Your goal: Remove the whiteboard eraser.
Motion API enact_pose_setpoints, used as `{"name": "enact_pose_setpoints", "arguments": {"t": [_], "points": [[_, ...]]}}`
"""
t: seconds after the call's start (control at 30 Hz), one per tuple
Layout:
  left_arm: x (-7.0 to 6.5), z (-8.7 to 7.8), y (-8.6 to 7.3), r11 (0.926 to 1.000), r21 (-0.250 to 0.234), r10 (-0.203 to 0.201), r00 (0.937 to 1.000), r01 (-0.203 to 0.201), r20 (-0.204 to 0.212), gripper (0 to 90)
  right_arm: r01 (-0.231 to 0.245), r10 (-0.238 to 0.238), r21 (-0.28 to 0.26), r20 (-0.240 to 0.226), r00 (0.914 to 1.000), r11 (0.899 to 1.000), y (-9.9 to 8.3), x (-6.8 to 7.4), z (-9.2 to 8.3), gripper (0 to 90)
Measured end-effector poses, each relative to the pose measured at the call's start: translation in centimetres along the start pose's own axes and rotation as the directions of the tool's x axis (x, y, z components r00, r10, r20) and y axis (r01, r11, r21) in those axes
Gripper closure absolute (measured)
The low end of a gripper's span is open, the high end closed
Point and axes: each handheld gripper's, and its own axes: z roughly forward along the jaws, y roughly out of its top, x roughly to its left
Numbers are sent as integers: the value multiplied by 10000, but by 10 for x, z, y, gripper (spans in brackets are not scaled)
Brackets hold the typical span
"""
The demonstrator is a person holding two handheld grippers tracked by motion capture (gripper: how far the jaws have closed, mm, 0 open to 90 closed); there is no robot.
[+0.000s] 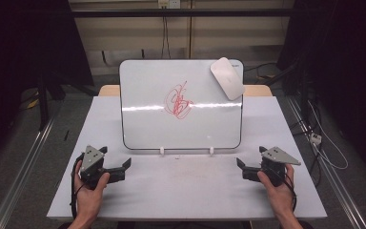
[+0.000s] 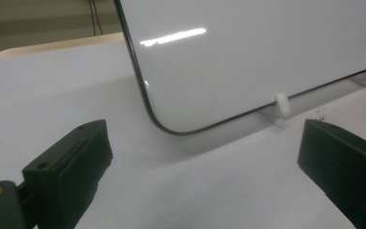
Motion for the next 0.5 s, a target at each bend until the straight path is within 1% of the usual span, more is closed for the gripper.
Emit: {"name": "enact_pose_setpoints", "arguments": {"t": [0.07,0.1,0.13,0.17,0.2,0.23,0.27,0.33,0.37,0.4,0.47,0.5], "points": [[0,0,0,10000,19,-17,10000,16,29,37,-49,49,13,-9,10000,10000,0,0,0,54],[-1,1,1,10000,-15,-37,9999,37,143,36,-162,163,127,-117,9998,9998,-1,-2,1,54],[-1,2,1,10000,32,38,10000,-39,65,36,-210,212,165,-84,9997,9996,-1,-2,1,54],[-1,2,1,10000,73,47,10000,-48,72,37,-304,304,177,-12,9995,9994,-1,-2,2,55],[-2,3,1,10000,59,-48,9999,47,116,38,-330,330,212,14,9995,9992,0,-2,2,56],[-2,3,1,9999,52,-100,9999,100,116,38,-299,300,203,-54,9995,9993,0,-2,2,55],[-2,3,0,10000,72,-49,10000,48,76,38,-291,293,172,-132,9995,9994,0,-2,1,52],[-2,4,0,9999,143,-68,9999,67,77,38,-240,242,174,-103,9997,9996,2,-1,2,69],[-2,3,0,9998,174,-55,9999,54,96,38,-314,316,144,-152,9994,9994,2,-1,2,71],[-3,4,-1,9999,168,-26,10000,25,70,38,-363,366,189,-188,9992,9992,3,-2,2,68],[-3,4,0,9999,159,34,9999,-36,118,38,-270,278,374,-206,9994,9989,6,-2,4,66],[-4,4,-1,9998,181,21,9999,-22,103,39,-341,349,350,-245,9991,9988,7,-3,5,66]]}}
